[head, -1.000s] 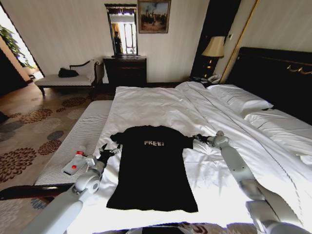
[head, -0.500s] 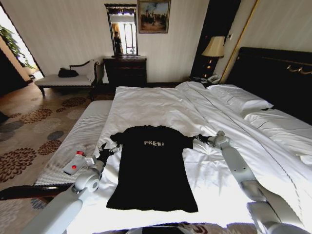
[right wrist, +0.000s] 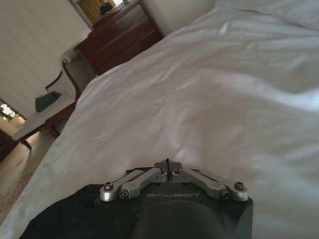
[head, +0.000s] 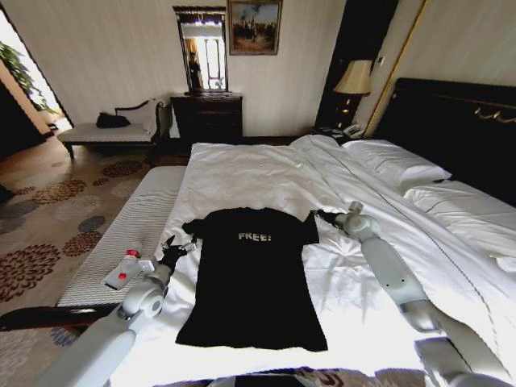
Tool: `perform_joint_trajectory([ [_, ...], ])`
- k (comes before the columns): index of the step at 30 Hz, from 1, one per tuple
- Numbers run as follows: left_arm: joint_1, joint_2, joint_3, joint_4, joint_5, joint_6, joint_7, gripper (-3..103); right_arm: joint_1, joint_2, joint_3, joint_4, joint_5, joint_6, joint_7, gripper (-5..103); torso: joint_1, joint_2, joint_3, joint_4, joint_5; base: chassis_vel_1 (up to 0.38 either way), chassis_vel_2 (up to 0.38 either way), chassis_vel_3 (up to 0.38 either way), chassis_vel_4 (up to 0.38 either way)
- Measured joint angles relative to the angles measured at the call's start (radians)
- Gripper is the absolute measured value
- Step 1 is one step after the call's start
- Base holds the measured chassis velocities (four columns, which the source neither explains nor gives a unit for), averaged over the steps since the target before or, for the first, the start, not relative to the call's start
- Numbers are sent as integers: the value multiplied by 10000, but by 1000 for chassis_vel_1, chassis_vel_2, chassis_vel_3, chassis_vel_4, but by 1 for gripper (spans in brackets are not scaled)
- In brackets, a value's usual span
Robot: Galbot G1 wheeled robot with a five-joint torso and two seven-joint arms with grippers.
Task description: Fold the clothes on the bed.
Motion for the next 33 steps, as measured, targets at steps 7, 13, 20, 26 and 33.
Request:
perform_joint_trajectory([
  [7,113,-5,-141,-48,-13,-24,2,100,-113,-104,-843,923,-472,63,-139,0,0,0,0,-1,1,0,0,0,0],
  [13,194,-9,-204,-65,-13,-48,12,100,-184,-99,-1189,1127,-641,94,-160,0,0,0,0,0,1,0,0,0,0],
  [20,208,-18,-228,-112,-11,-61,18,100,-154,171,-1737,1282,-886,101,-91,0,0,0,0,0,1,0,0,0,0],
  [26,268,-1,-350,-144,-34,-72,25,100,-90,553,-2185,1073,-1245,122,-11,0,0,0,0,-1,2,0,0,0,0],
  [33,415,18,-493,-170,-40,-87,51,100,4,1003,-2611,649,-1530,153,5,0,0,0,0,1,1,0,0,0,0],
])
